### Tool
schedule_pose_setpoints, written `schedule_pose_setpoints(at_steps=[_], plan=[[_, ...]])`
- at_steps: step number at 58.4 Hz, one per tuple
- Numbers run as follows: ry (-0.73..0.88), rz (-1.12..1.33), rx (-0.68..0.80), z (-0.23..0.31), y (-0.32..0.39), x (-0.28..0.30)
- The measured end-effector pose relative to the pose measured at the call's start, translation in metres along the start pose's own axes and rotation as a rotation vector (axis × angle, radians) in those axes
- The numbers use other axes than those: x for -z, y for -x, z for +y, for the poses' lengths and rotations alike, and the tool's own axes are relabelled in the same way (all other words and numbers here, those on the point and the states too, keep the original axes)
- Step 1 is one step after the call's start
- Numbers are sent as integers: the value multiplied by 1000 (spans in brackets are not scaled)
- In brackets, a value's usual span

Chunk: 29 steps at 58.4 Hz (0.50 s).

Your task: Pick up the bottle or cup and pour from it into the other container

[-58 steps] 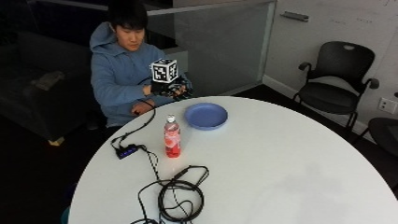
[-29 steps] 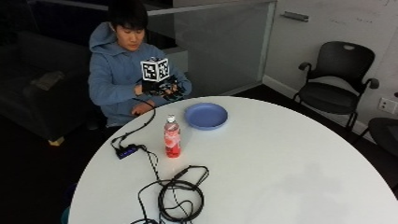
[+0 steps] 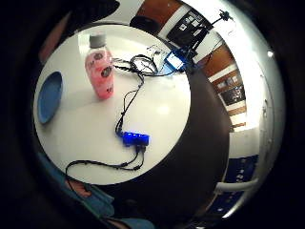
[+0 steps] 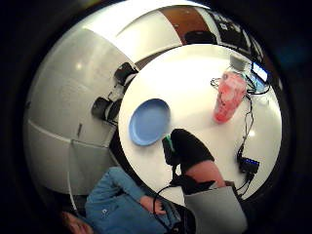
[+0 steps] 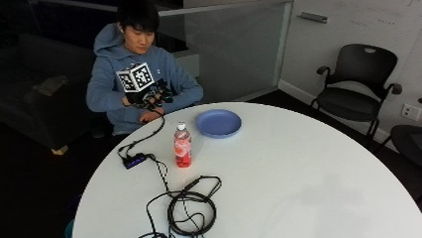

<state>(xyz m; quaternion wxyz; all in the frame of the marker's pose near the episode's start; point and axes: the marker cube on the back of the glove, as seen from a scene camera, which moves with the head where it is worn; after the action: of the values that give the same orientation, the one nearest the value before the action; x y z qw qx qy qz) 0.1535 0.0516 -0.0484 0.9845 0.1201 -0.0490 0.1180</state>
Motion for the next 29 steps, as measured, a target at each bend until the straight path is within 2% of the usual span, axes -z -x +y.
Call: schedule_pose_setpoints(at_steps=[10, 29], plan=[[-64, -155, -48, 6, -34, -2], [-73, -495, -222, 7, -97, -26]])
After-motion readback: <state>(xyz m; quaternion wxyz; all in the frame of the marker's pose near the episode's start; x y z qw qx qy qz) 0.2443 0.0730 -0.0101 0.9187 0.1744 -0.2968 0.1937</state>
